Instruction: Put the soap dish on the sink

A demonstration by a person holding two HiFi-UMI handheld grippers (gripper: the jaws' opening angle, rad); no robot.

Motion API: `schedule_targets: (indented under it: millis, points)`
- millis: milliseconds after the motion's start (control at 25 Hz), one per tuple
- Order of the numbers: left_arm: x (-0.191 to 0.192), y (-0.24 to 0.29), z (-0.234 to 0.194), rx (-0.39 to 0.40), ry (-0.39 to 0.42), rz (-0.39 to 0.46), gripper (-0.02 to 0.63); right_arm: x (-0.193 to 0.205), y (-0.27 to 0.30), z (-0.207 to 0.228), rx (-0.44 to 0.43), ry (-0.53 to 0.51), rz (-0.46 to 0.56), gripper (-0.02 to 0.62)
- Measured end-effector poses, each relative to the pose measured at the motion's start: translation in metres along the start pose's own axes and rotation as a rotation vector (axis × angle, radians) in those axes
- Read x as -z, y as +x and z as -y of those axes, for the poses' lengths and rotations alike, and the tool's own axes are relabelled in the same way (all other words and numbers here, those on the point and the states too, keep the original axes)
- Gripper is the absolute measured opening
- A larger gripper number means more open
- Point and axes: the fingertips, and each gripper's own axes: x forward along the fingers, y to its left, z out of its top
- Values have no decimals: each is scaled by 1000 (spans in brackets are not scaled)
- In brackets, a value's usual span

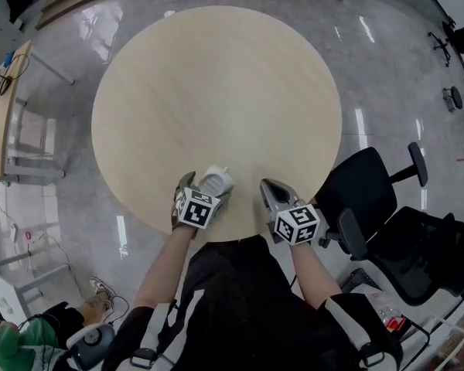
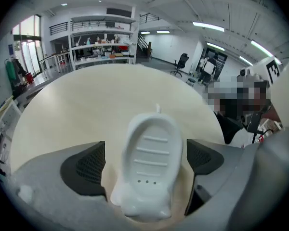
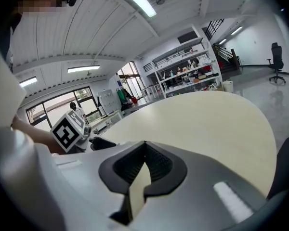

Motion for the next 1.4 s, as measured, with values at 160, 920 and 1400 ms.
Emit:
schedule_targets:
  millis: [160, 920, 1400]
  points:
    - [-41, -32, 4, 38, -81, 220, 535, -16, -12, 5, 7, -1, 49, 6]
    - [-109, -177, 56, -146, -109, 848, -2, -99, -96, 0, -103, -147, 244, 6]
    - [-80, -211, 134, -243, -135, 972, -2, -78, -181, 9, -148, -183, 311, 6]
